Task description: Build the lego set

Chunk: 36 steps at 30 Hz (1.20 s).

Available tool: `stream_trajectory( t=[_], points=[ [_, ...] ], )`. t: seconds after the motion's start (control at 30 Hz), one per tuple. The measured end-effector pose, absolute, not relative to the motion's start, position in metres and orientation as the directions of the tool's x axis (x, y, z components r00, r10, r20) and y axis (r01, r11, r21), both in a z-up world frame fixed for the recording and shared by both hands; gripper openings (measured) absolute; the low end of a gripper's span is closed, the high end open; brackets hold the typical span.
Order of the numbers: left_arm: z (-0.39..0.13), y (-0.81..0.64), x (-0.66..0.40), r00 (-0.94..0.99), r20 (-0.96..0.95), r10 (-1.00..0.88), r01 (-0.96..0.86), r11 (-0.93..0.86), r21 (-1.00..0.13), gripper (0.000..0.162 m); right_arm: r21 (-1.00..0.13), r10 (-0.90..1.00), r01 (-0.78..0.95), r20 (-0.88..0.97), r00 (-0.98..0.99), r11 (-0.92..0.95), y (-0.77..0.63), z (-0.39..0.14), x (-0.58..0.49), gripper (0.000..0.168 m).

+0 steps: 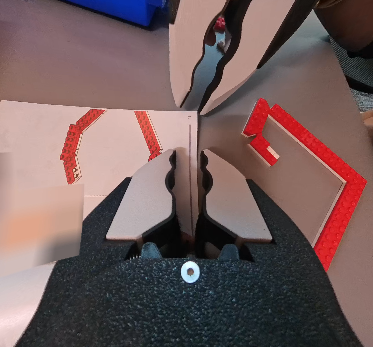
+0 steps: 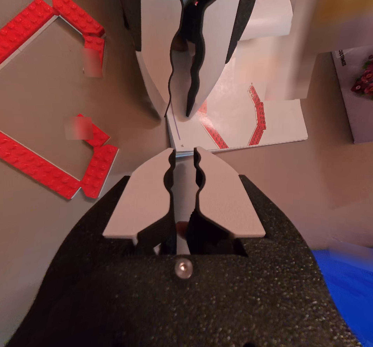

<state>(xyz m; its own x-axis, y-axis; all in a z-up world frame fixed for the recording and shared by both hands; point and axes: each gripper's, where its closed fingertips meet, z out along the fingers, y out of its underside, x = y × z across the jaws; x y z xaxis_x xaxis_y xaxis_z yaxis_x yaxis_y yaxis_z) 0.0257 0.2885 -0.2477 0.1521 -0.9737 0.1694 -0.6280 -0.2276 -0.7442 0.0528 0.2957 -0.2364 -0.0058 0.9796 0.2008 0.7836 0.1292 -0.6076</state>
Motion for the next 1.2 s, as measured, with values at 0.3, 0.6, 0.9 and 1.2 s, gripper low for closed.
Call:
stream_trajectory(
  t=[0.3, 0.6, 0.9, 1.2],
  points=[
    [-0.248, 0.289, 0.026, 0.154, 0.169, -0.973, -0.629, -0.229, -0.743, 0.023, -0.617, 0.978, 0.778, 0.208, 0.010, 0.123, 0.299, -0.237, 0.052, 0.014],
    [-0.245, 0.292, 0.025, 0.173, 0.168, -0.971, -0.608, -0.239, -0.757, 0.025, -0.670, 0.971, 0.727, 0.237, 0.014, 0.153, 0.303, -0.229, 0.043, 0.000],
    [-0.228, 0.301, 0.023, 0.231, 0.096, -0.968, -0.518, -0.206, -0.830, 0.030, -0.692, 0.968, 0.712, 0.241, 0.070, 0.121, 0.308, -0.236, 0.024, 0.003],
    [-0.241, 0.292, 0.032, 0.271, 0.159, -0.949, -0.600, -0.296, -0.743, 0.034, -0.710, 0.955, 0.700, 0.253, 0.153, 0.075, 0.317, -0.231, 0.036, 0.008]
  ],
)
